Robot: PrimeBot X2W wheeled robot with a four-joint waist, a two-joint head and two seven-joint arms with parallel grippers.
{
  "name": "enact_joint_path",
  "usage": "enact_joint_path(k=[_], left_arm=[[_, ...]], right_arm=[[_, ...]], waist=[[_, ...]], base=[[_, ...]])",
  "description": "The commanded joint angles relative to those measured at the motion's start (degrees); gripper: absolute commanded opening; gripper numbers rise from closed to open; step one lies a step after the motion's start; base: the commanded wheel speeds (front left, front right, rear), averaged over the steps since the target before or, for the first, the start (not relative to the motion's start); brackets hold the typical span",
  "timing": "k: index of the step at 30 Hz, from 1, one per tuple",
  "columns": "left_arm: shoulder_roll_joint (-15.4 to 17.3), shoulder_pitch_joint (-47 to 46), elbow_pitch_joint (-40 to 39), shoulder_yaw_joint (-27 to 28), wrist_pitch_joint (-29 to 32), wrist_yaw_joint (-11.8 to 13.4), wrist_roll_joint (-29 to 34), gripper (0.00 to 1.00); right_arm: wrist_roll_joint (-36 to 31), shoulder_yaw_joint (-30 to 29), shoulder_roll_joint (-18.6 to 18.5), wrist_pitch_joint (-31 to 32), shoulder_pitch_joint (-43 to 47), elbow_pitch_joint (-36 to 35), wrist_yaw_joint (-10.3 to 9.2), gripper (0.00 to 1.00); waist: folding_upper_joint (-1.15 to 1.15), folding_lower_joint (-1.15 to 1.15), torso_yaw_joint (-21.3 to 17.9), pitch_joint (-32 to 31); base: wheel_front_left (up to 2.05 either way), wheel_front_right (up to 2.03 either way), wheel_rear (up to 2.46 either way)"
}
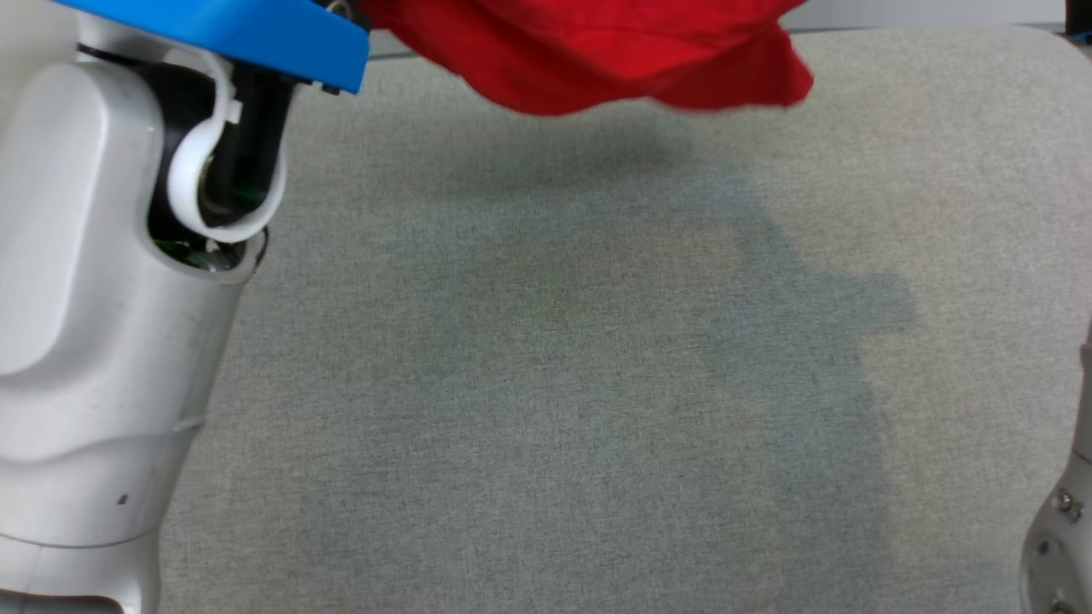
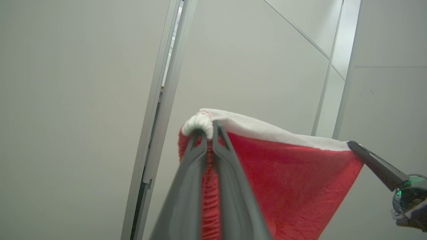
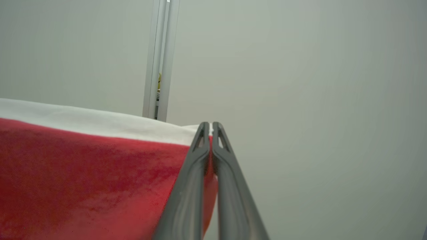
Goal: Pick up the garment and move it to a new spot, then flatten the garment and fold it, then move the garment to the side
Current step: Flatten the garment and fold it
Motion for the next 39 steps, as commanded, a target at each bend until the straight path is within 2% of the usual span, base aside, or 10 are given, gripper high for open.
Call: enact_joint_path(k=[1, 7, 16, 23, 31, 36, 39], left_arm=[[-0.27, 0.53, 0.71, -0.07, -0.50, -0.52, -0.31, 0.00], [-1.26, 8.71, 5.18, -3.58, -3.73, -2.68, -0.38, 0.00], [-0.74, 25.93, 5.57, -6.69, -10.78, -2.70, 0.52, 0.00], [-0.88, 38.96, -1.88, -6.46, -12.97, -0.38, 0.91, 0.00], [1.21, 52.42, -13.10, -7.34, -12.66, 3.50, 0.31, 0.00], [0.60, 56.39, -14.86, -8.16, -10.54, 5.75, -1.82, 0.00], [-0.60, 56.05, -13.04, -9.15, -9.05, 7.13, -1.88, 0.00]], right_arm=[[0.02, -0.27, 0.79, -0.67, 0.27, 0.64, -0.02, 0.00], [-1.00, 2.90, 2.00, -4.91, 9.58, 3.67, -0.01, 0.00], [2.68, 4.81, 4.54, -11.48, 25.47, 4.48, -0.01, 0.00], [3.19, 0.77, 6.29, -13.28, 40.48, -3.13, -0.01, 0.00], [4.79, -2.95, 6.96, -7.87, 57.19, -19.03, -0.02, 0.00], [3.65, -4.51, 7.00, -4.74, 59.02, -22.81, -0.02, 0.00], [1.63, -4.85, 7.00, -2.93, 55.93, -20.81, -0.02, 0.00]], waist=[[0.00, -0.02, 0.51, 0.74], [0.00, -0.02, 0.17, 2.85], [0.00, -0.02, -0.86, 0.85], [0.00, -0.02, -0.45, -5.03], [0.00, -0.02, 0.16, -9.05], [0.00, -0.02, 1.66, -8.61], [0.00, -0.02, 3.20, -7.36]], base=[[0.00, 0.00, 0.00], [0.00, 0.00, 0.00], [0.00, 0.00, 0.00], [0.00, 0.00, 0.00], [0.00, 0.00, 0.00], [0.00, 0.00, 0.00], [0.00, 0.00, 0.00]])
